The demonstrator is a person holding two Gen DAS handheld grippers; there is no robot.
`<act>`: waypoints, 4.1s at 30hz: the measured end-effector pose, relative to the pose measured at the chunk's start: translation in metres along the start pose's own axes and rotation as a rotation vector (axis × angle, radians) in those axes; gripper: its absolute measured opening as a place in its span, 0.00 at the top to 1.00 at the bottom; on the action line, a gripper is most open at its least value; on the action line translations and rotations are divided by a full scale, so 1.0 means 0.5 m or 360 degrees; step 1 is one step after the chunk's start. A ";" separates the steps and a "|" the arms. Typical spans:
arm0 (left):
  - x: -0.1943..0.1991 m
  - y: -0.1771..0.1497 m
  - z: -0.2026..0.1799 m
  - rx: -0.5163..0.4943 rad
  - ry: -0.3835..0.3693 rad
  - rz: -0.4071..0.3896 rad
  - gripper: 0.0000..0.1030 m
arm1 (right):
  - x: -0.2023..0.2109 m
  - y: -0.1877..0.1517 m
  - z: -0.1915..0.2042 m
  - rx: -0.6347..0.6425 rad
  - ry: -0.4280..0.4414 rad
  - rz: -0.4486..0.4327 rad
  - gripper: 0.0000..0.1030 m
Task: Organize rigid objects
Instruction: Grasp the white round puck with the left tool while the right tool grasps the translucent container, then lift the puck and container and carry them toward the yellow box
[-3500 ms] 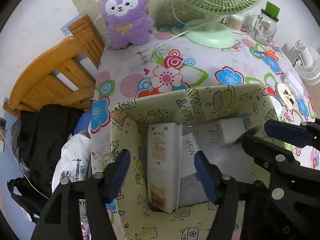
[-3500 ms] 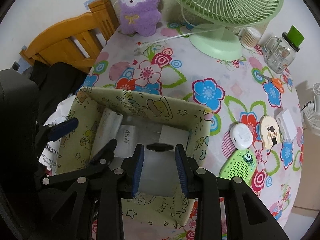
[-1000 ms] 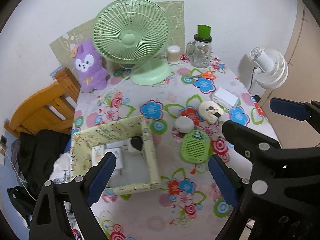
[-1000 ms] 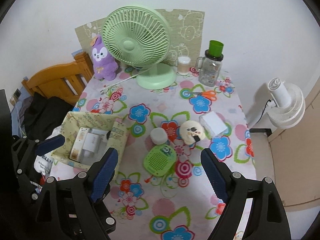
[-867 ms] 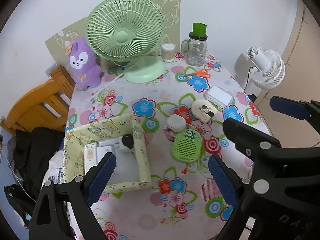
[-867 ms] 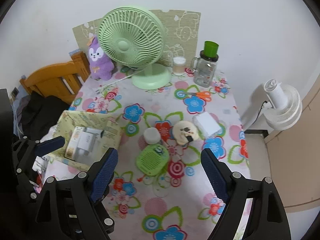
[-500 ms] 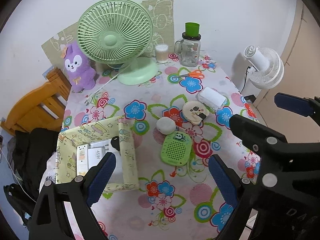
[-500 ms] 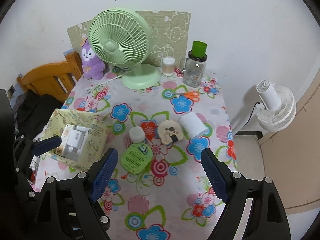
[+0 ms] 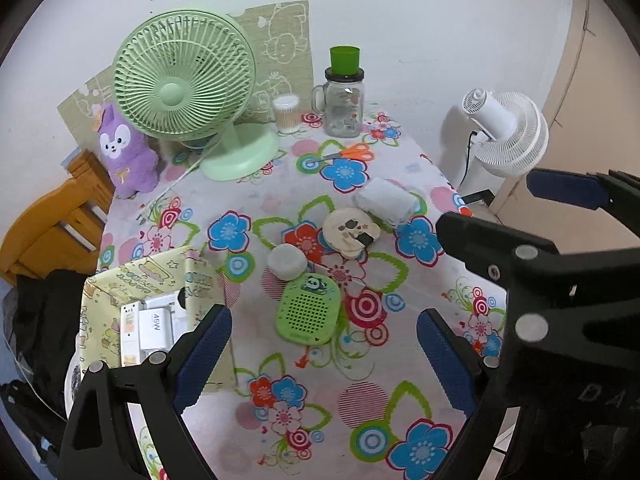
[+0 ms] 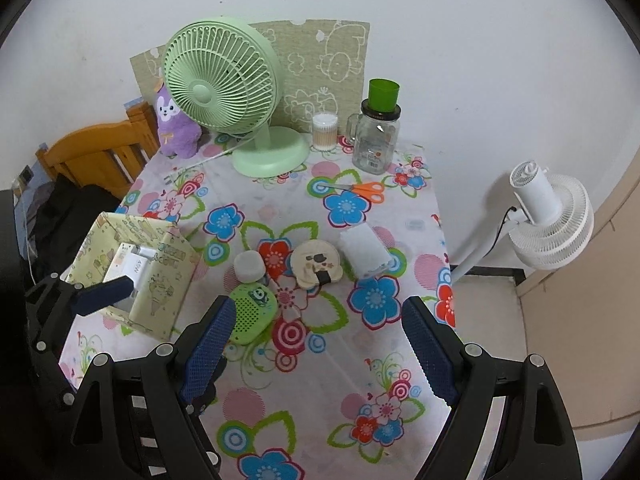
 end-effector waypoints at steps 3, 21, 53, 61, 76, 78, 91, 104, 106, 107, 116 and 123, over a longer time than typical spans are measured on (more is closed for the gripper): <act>-0.014 -0.002 -0.011 -0.0005 0.0012 0.0018 0.08 | -0.010 -0.002 -0.012 0.0007 0.0022 -0.0002 0.16; -0.133 -0.003 -0.035 0.0095 0.0041 0.0128 0.09 | -0.139 -0.006 -0.090 0.0077 0.0078 0.0078 0.16; -0.330 0.073 0.059 0.0392 0.0035 0.0298 0.15 | -0.359 0.043 -0.123 0.0153 0.0116 0.0218 0.16; -0.361 0.091 0.079 0.0426 0.0103 0.0328 0.20 | -0.394 0.070 -0.136 0.0087 0.0126 0.0231 0.16; -0.409 0.104 0.125 0.0553 0.0045 0.0349 0.44 | -0.469 0.102 -0.156 0.0063 0.0100 0.0315 0.16; -0.409 0.107 0.125 0.0544 0.0062 0.0330 0.48 | -0.481 0.107 -0.155 0.0069 0.0096 0.0325 0.16; -0.412 0.118 0.108 0.0468 0.0073 0.0309 0.48 | -0.513 0.108 -0.147 0.0068 0.0068 0.0362 0.38; -0.381 0.117 0.072 0.0373 0.0013 0.0284 0.48 | -0.452 0.067 -0.119 0.0054 0.0036 0.0314 0.38; -0.376 0.115 0.067 0.0373 -0.0009 0.0286 0.48 | -0.449 0.062 -0.115 0.0052 0.0044 0.0328 0.38; -0.374 0.113 0.065 0.0376 -0.0021 0.0288 0.48 | -0.446 0.058 -0.114 0.0048 0.0041 0.0326 0.38; -0.338 0.085 0.041 0.0352 -0.0032 0.0266 0.48 | -0.408 0.025 -0.102 0.0030 0.0045 0.0308 0.38; -0.318 0.061 0.029 0.0316 -0.0056 0.0253 0.48 | -0.374 -0.007 -0.101 -0.0020 0.0012 0.0297 0.38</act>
Point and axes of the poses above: each gripper's, at about its wrist camera, not at the fingertips, and x roughly against the way its jaws point, z to its left, y to its top, the point moved 1 cm from there along -x, roughly the way its jaws point, and after that the axes turned 6 degrees about z, right-handed, at the moved point
